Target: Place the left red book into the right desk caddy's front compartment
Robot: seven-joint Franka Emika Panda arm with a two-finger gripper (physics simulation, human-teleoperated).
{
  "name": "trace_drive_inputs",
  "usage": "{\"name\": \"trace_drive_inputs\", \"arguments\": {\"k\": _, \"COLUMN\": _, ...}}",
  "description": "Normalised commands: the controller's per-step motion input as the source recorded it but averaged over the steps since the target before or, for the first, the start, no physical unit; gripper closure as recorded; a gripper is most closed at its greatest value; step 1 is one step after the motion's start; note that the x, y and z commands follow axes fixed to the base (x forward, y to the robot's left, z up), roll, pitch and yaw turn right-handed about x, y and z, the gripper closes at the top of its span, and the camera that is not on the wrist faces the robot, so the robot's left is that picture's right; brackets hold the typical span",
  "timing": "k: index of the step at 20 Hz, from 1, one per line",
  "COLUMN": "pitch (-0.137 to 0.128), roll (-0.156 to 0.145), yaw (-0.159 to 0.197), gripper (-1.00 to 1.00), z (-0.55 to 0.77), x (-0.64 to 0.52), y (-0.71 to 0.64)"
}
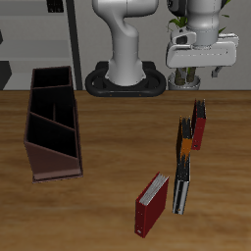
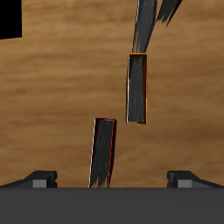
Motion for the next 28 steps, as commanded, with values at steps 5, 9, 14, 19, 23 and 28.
{"name": "trace_drive_inputs", "arguments": {"k": 5, "pitch": 0.043, "roll": 0.01, "yaw": 0.005, "gripper": -1.0, "z": -0.31, "x": 0.12, "y": 0.08}}
{"name": "trace_drive_inputs", "arguments": {"k": 9, "pitch": -0.001, "roll": 0.018, "yaw": 0.023, "gripper": -1.0, "z": -0.31, "x": 0.03, "y": 0.16}}
{"name": "trace_drive_inputs", "arguments": {"k": 14, "pitch": 0.011, "roll": 0.026, "yaw": 0.001, "gripper": -1.0, "z": -0.24, "x": 0.05, "y": 0.07}}
{"name": "trace_drive_inputs", "arguments": {"k": 19, "pitch": -0.032, "roll": 0.02, "yaw": 0.008, "gripper": -1.0, "z": -0.21, "x": 0.0, "y": 0.09}}
{"name": "trace_drive_inputs", "arguments": {"k": 23, "pitch": -0.016, "roll": 0.002, "yaw": 0.001, "gripper": -1.0, "z": -0.16, "x": -0.03, "y": 0.06}}
{"name": "trace_drive_inputs", "arguments": {"k": 28, "pitch": -0.015, "roll": 0.012, "yaw": 0.005, "gripper": -1.0, "z": -0.23, "x": 0.02, "y": 0.03}}
